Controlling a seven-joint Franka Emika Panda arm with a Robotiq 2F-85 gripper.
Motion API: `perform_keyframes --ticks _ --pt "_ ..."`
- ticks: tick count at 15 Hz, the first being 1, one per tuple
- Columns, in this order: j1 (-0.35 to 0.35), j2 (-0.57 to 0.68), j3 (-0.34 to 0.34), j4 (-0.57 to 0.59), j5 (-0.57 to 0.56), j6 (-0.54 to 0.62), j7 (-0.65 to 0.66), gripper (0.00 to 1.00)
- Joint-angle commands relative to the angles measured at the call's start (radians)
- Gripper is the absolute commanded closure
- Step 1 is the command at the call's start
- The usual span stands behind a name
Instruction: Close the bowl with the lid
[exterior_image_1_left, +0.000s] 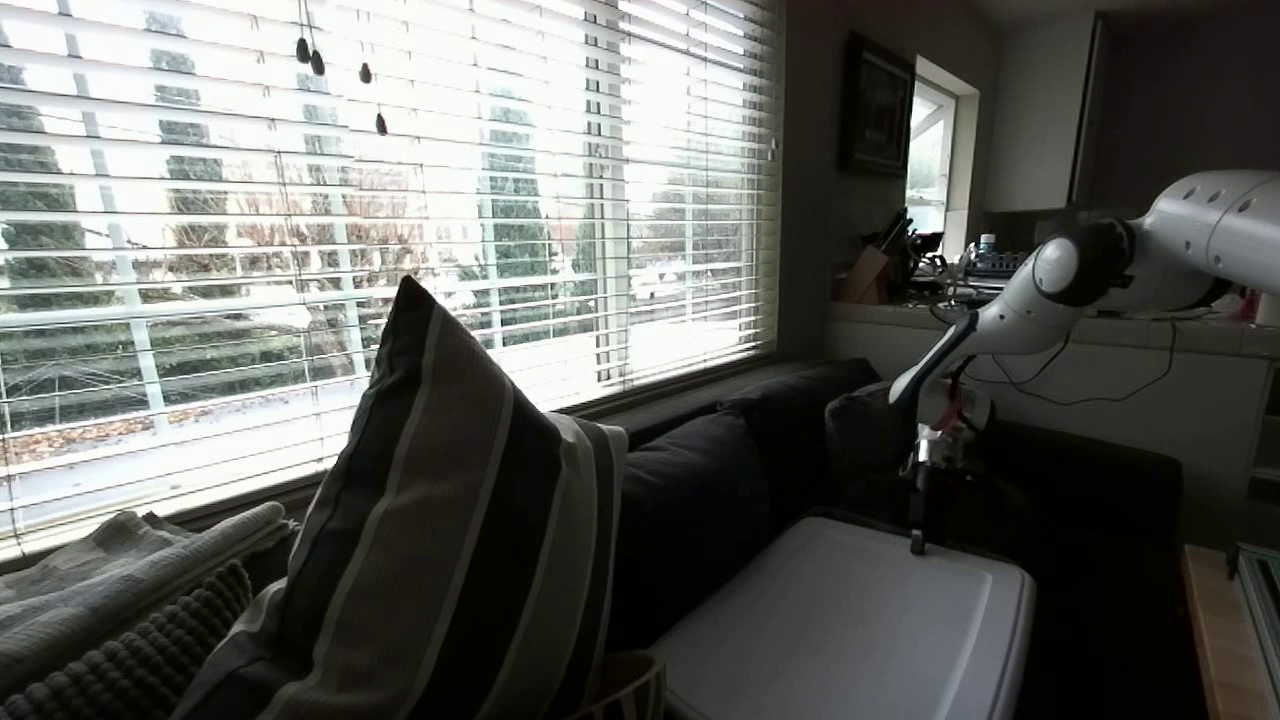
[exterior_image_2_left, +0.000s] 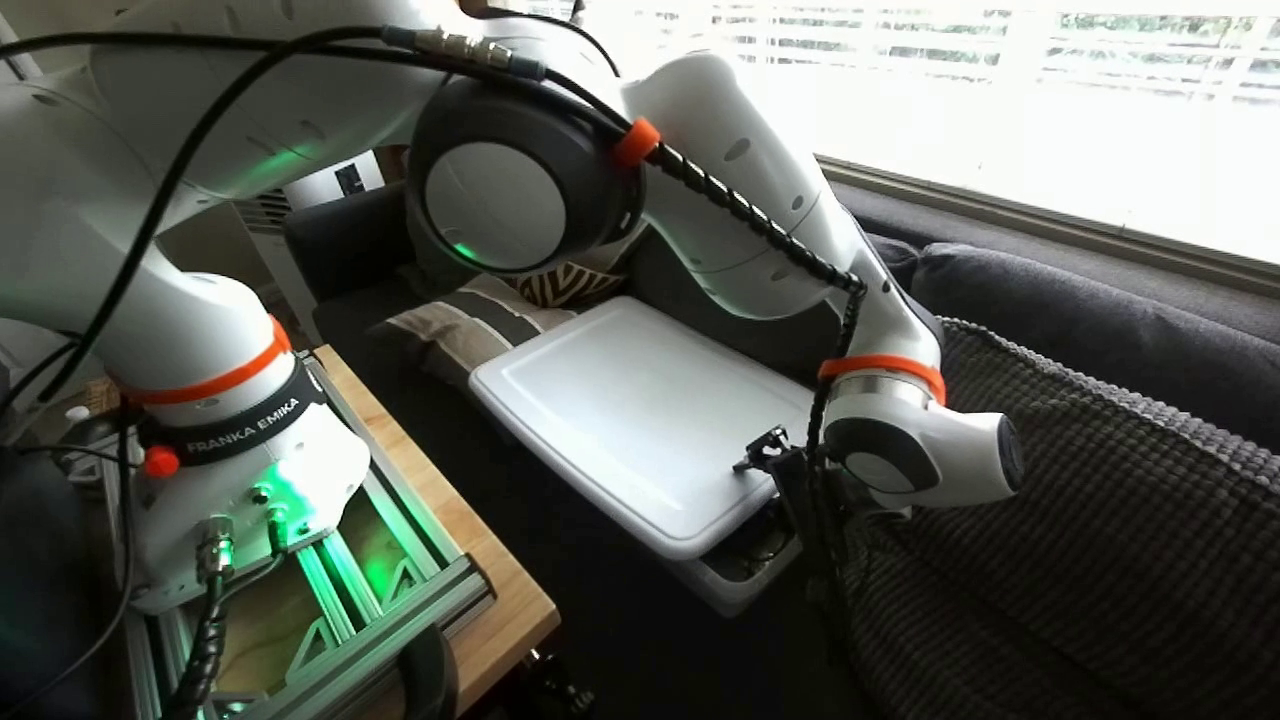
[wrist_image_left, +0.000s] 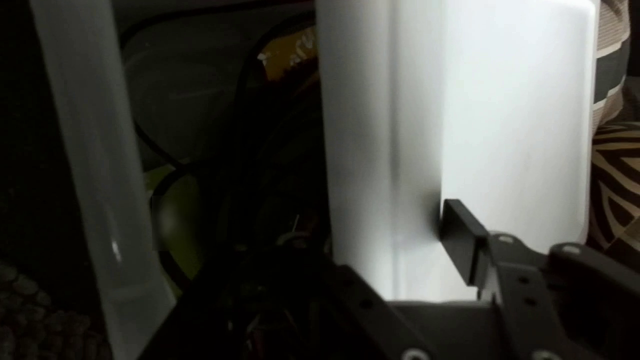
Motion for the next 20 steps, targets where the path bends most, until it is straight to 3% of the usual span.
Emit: perform_keyframes --ticks 1,5,14,20 --pt "-0.049 -0.016 0.027 0.014 0.035 -0.035 -0.050 0.72" --pt "-0.088 -0.031 0.035 0.028 0.090 -0.101 -0.081 0.93" --pt "-0.168 0.003 0.032 0.126 0.146 -0.156 -0.069 0.94" --pt "-0.164 0.044 0.034 0.181 0.144 -0.161 -0.041 0.94"
